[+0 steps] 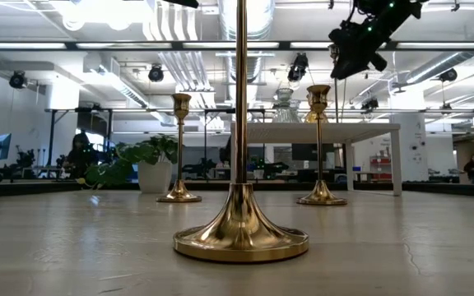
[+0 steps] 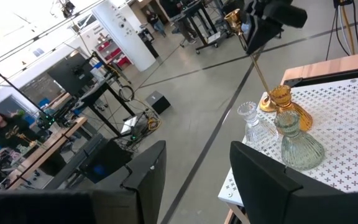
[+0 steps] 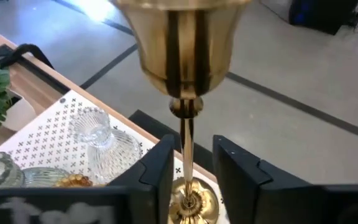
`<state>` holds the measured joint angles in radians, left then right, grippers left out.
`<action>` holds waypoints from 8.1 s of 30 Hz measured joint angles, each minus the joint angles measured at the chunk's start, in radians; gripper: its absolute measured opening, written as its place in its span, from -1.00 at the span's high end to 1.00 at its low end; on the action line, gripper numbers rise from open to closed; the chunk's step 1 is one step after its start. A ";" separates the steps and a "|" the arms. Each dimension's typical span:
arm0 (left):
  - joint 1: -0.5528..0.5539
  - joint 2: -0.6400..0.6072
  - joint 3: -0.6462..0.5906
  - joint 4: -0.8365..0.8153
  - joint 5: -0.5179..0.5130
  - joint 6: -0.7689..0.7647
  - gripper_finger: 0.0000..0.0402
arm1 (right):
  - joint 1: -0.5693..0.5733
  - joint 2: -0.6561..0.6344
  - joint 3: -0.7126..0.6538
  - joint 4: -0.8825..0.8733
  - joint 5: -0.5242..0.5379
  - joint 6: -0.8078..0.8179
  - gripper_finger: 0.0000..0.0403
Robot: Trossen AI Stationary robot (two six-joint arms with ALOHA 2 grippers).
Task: Pick & Place candle stick holders
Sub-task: Put the golden candle holder on the shelf
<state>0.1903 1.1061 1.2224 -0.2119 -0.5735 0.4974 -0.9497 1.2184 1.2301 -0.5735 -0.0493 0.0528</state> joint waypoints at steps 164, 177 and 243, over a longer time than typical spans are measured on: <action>0.002 0.012 0.000 -0.136 0.364 -0.492 0.09 | 1.488 0.352 0.085 0.224 0.604 0.490 0.95; -0.012 0.015 -0.001 -0.091 0.746 -0.580 0.09 | 1.228 0.139 0.178 0.148 0.468 0.285 0.95; -0.011 0.083 -0.002 0.131 0.846 -0.532 0.90 | 0.876 0.515 0.809 -0.061 -0.057 -0.031 0.95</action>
<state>0.1796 1.1887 1.2205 -0.0811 0.2723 -0.0341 -0.0740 1.7332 2.0396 -0.6348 -0.1064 0.0223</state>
